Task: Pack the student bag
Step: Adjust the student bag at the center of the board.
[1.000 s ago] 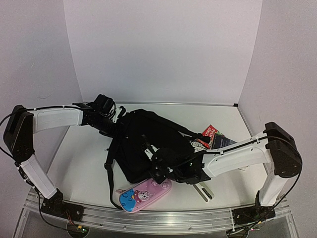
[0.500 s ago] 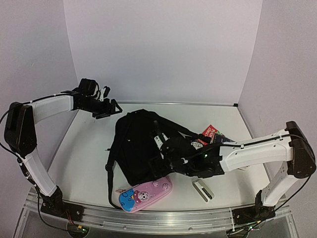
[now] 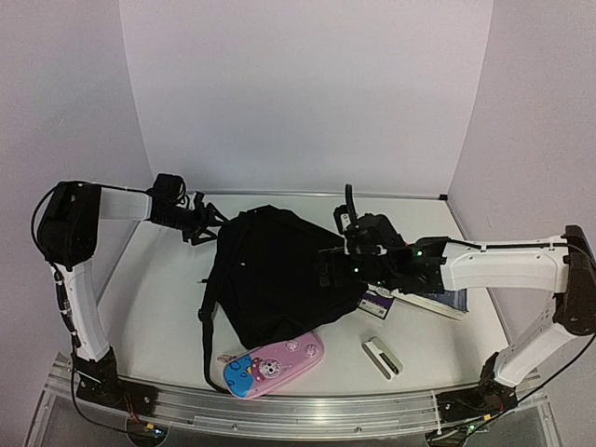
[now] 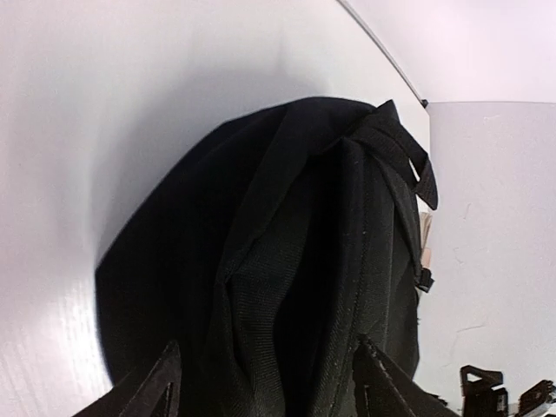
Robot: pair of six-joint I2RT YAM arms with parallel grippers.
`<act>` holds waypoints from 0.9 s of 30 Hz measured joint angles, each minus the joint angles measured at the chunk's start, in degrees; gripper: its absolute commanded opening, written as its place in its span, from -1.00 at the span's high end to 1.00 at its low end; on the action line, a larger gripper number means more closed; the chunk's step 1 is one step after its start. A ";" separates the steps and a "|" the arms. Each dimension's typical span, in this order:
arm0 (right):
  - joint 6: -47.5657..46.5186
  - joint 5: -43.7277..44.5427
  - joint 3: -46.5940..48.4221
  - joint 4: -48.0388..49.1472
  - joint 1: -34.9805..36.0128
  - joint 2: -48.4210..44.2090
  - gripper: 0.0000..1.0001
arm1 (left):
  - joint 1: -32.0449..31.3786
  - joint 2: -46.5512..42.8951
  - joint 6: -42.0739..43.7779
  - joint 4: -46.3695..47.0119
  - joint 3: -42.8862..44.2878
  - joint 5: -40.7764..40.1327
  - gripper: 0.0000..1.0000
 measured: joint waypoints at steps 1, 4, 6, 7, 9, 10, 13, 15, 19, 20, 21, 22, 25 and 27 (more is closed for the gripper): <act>0.15 -0.01 0.00 -0.08 0.01 -0.22 -0.82 | -0.08 0.49 -0.68 0.70 -0.11 0.80 -0.20; 0.52 0.02 0.00 -0.06 -0.01 -0.91 -0.81 | -0.26 1.06 -1.88 1.84 -0.39 2.16 -0.15; 0.57 0.07 0.00 -0.06 -0.01 -1.24 -0.81 | -0.27 1.16 -1.97 2.27 -0.39 2.51 -0.16; 0.57 0.10 0.00 -0.04 -0.01 -1.35 -0.80 | -0.27 1.30 -1.99 2.27 -0.39 2.53 -0.16; 0.68 0.14 0.00 -0.07 -0.01 -1.54 -0.80 | -0.29 2.00 -1.96 2.26 -0.39 2.53 -0.05; 0.73 0.15 0.00 -0.08 -0.01 -1.62 -0.80 | -0.32 2.50 -1.93 2.25 -0.39 2.54 0.08; 0.79 0.24 0.00 -0.15 -0.01 -2.05 -0.80 | -0.47 4.30 -2.01 2.43 -0.39 3.05 0.67; 0.81 0.44 0.00 -0.17 -0.01 -2.61 -0.79 | -0.72 4.83 -2.07 3.24 -0.50 3.57 0.92; 0.96 1.43 0.00 -0.17 -0.01 -4.15 -0.79 | -1.08 3.63 -1.71 4.15 -0.78 3.21 1.00; 0.96 1.78 0.00 -0.18 -0.01 -4.53 -0.79 | -1.08 2.67 -1.20 3.41 -0.78 2.22 1.00; 0.96 2.12 0.00 -0.15 -0.01 -4.91 -0.79 | -1.06 1.34 -0.62 2.57 -0.78 1.16 1.00; 0.96 2.48 0.00 -0.17 -0.01 -5.18 -0.79 | -0.96 -0.65 0.01 1.44 -0.78 -0.15 1.00; 0.93 3.62 0.02 -0.14 -0.01 -5.62 -0.79 | 0.24 -8.21 2.50 -2.08 -0.02 -3.55 1.00; 0.91 4.39 0.03 -0.16 -0.01 -5.69 -0.79 | 1.51 -13.12 5.01 -5.46 3.16 -5.44 1.00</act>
